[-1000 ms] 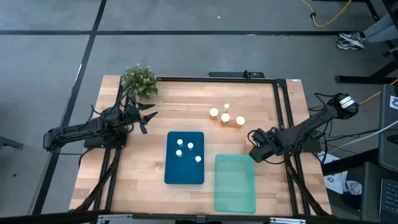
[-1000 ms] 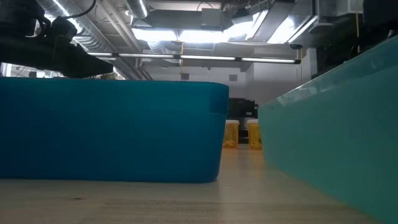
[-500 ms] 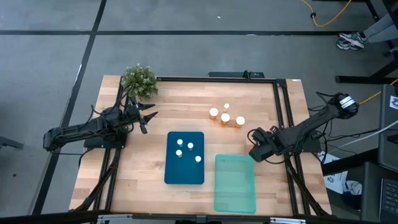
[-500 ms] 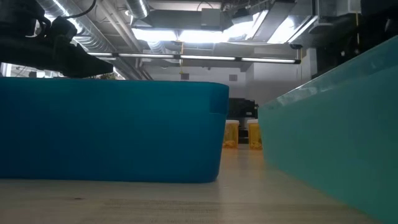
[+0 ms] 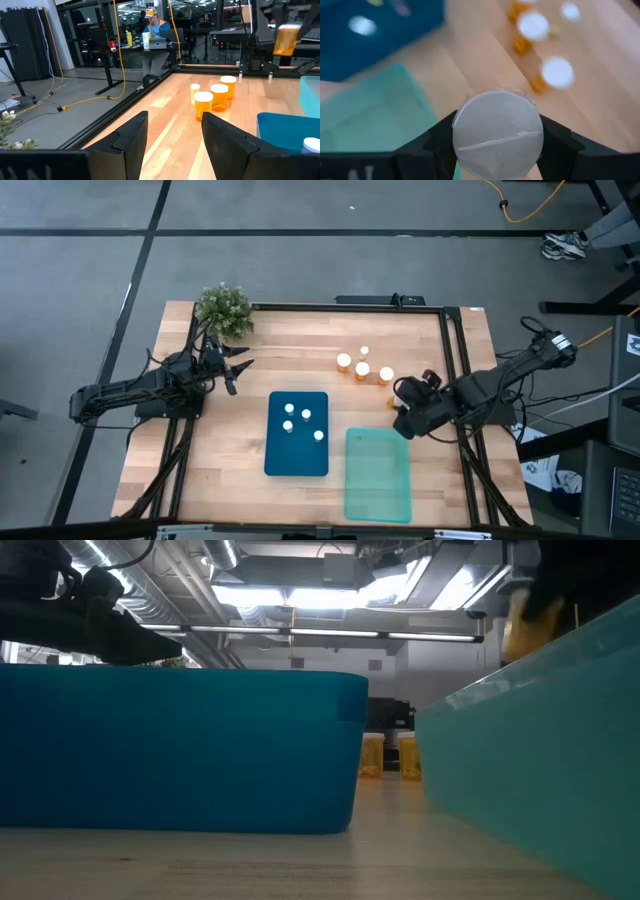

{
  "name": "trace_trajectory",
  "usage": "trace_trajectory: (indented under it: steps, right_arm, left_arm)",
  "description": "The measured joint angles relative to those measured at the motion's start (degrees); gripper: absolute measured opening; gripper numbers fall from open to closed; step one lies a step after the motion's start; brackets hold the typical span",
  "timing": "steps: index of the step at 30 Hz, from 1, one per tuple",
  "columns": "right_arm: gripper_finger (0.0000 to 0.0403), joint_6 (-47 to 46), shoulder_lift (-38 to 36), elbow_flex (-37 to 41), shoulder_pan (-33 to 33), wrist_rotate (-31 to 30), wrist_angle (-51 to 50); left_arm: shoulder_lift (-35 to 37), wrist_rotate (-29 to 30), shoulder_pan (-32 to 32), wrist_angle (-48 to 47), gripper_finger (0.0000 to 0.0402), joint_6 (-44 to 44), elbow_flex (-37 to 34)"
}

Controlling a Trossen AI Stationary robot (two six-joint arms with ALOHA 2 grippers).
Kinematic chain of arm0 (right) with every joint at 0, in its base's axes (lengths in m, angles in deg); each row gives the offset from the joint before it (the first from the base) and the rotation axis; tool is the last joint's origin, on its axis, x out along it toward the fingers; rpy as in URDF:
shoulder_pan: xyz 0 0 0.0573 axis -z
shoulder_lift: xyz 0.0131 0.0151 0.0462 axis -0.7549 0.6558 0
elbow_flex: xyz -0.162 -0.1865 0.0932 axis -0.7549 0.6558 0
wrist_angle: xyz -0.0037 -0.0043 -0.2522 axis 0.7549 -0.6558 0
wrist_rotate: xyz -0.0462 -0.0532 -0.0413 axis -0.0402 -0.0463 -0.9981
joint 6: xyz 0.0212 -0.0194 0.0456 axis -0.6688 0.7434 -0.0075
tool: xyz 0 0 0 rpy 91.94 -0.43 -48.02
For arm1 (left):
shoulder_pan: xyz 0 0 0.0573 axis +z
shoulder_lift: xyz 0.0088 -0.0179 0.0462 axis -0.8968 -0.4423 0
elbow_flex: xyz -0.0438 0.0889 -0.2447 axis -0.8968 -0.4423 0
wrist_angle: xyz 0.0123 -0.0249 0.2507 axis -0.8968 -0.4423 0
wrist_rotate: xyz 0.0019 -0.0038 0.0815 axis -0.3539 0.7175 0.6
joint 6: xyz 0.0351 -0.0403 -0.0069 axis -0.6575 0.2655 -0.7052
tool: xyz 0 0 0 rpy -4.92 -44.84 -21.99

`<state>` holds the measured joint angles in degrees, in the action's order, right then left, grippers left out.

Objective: Pick and place medicine bottles into bin by pill shape (circle, oval)
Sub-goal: Put the right orange pill bottle into the light blue bin

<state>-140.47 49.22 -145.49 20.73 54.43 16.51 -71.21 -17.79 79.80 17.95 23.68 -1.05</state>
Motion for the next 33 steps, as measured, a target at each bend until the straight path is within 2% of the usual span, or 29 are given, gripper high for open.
trace_trajectory:
  steps: [3, 7, 14, 17, 23, 33]
  right_arm:
    - [0.0206, 6.1, 0.0, -1.1, 0.0, 0.4, 5.6]
    - [0.0204, 11.3, 1.2, -0.2, 0.0, 6.1, 13.7]
    - [0.0211, 15.1, 10.8, 0.0, -0.1, 17.3, 13.6]
    - [0.0211, 18.8, 15.5, 0.0, -0.9, 20.0, 14.5]
    - [0.0209, 22.0, 21.7, 0.0, -2.3, 20.2, 16.6]
    - [0.0225, 21.9, 25.1, 0.0, -2.3, 20.2, 19.3]
  left_arm:
    - [0.0, 0.0, 0.0, 0.0, 0.0177, 0.0, 0.0]
    - [0.0, 0.0, 0.0, 0.0, 0.0177, 0.0, 0.0]
    - [0.0, 0.0, 0.0, 0.0, 0.0177, 0.0, 0.0]
    - [0.0, 0.0, 0.0, 0.0, 0.0177, 0.0, 0.0]
    - [0.0, 0.0, 0.0, 0.0, 0.0177, 0.0, 0.0]
    - [0.0, 0.0, 0.0, 0.0, 0.0177, 0.0, 0.0]
